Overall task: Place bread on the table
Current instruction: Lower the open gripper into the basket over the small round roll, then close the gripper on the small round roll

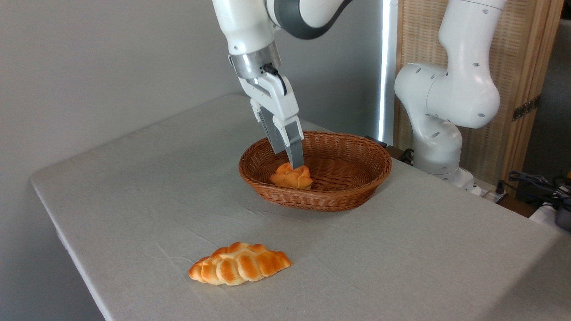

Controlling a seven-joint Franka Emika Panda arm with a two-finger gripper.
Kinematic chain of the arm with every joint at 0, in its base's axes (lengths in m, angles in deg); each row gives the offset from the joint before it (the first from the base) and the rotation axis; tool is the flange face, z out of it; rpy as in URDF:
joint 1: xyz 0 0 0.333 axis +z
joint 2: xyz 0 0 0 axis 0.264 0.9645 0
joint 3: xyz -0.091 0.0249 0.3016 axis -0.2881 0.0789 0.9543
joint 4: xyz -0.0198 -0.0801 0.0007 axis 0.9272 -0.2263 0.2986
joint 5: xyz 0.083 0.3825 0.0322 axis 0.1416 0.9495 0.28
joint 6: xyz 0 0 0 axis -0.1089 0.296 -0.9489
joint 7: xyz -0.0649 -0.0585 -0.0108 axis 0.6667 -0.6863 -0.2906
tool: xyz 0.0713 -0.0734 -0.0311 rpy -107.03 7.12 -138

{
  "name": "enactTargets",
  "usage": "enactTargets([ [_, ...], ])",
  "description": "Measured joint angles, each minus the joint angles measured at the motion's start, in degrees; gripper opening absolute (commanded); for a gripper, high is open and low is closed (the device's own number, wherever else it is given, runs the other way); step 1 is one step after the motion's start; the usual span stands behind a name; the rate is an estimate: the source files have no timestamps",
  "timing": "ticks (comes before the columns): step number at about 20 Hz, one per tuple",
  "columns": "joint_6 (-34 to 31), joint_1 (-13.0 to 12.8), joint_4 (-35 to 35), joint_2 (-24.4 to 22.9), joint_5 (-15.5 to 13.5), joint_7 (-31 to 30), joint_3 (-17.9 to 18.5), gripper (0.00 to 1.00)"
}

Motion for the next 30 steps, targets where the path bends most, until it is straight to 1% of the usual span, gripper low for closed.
enactTargets([
  [7, 1.1, 0.02, 1.89, 0.0, 0.04, 0.0, -0.15, 1.0],
  [14, 6.48, 0.07, 5.58, 0.05, 0.07, 0.01, -1.75, 1.0],
  [15, 6.71, 0.08, 5.87, 0.05, 0.08, 0.01, -1.81, 0.96],
  [16, 7.0, 0.11, 6.42, 0.05, 0.09, 0.01, -1.94, 0.83],
  [17, 7.35, 0.14, 6.9, 0.05, 0.12, 0.01, -2.17, 0.73],
  [18, 7.68, 0.16, 7.2, 0.05, 0.13, 0.01, -2.41, 0.59],
  [19, 8.07, 0.23, 7.52, 0.05, 0.15, 0.01, -2.82, 0.55],
  [20, 8.25, 0.28, 7.64, 0.04, 0.16, 0.01, -3.05, 0.47],
  [21, 8.39, 0.42, 7.72, 0.03, 0.2, 0.01, -3.35, 0.41],
  [23, 8.42, 0.77, 7.73, -0.02, 0.2, 0.01, -3.58, 0.36],
  [30, 8.42, 1.48, 7.73, -0.11, 0.37, 0.03, -3.58, 0.35],
])
